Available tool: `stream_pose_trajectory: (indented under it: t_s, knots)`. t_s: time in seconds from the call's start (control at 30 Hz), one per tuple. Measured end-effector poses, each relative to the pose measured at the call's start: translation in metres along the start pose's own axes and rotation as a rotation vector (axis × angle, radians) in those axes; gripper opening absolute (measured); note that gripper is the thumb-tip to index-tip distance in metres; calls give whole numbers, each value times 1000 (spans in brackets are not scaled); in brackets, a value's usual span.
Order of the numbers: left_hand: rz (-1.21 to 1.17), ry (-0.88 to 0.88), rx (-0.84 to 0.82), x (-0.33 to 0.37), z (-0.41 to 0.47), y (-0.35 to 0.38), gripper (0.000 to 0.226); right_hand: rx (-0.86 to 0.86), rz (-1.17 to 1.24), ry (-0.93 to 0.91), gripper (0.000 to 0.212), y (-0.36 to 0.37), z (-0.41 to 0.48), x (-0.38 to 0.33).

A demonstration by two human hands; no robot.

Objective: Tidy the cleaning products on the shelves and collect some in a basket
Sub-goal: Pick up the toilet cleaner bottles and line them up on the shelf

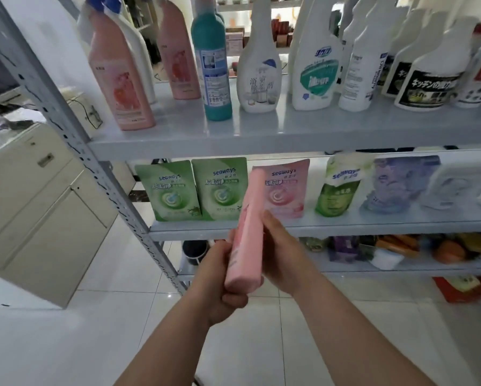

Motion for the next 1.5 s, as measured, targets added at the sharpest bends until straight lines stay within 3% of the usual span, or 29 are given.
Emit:
stream_pose_trajectory:
  t_s: [0.13, 0.23, 0.53, 0.7, 0.83, 1.0, 1.2, 1.33, 1.4, 1.5]
  knots:
    - [224, 160, -53, -12, -13, -1, 40, 10, -58, -119, 54, -15, -17, 1]
    - [415, 287, -102, -12, -25, -5, 55, -6, -174, -243, 71, -21, -29, 2]
    - [801, 597, -44, 5, -52, -14, 58, 14, -267, -392, 88, -6, -59, 3]
    - [489, 605, -16, 8, -64, -38, 40, 169, -324, -367, 75, 18, -65, 0]
    - [119, 366, 121, -2, -73, -61, 41, 120, -161, -245, 55, 50, -64, 21]
    - [-180, 207, 81, 1, -99, -94, 38, 52, 17, -60, 64, 111, -67, 56]
    - [-235, 100, 117, 10, -123, -142, 34, 118, -18, -47, 65, 156, -67, 79]
    - [-136, 68, 68, 16, -133, -163, 32, 126, -61, -10, 39, 171, -64, 94]
    - [47, 152, 39, 22, -134, -171, 22, 144, -163, -26, 31, 171, -59, 93]
    - [303, 392, 16, 41, -135, -174, 41, 255, -423, -128, 27, 164, -56, 74]
Point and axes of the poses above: each hand's wrist, its own z-axis towards the middle knuckle, its own y-axis out of the palm, x = y × z, the point moved 5 cm from there along z, towards the middle knuckle, and after that the axes turned 14 degrees about -z, right-handed, at the moved point
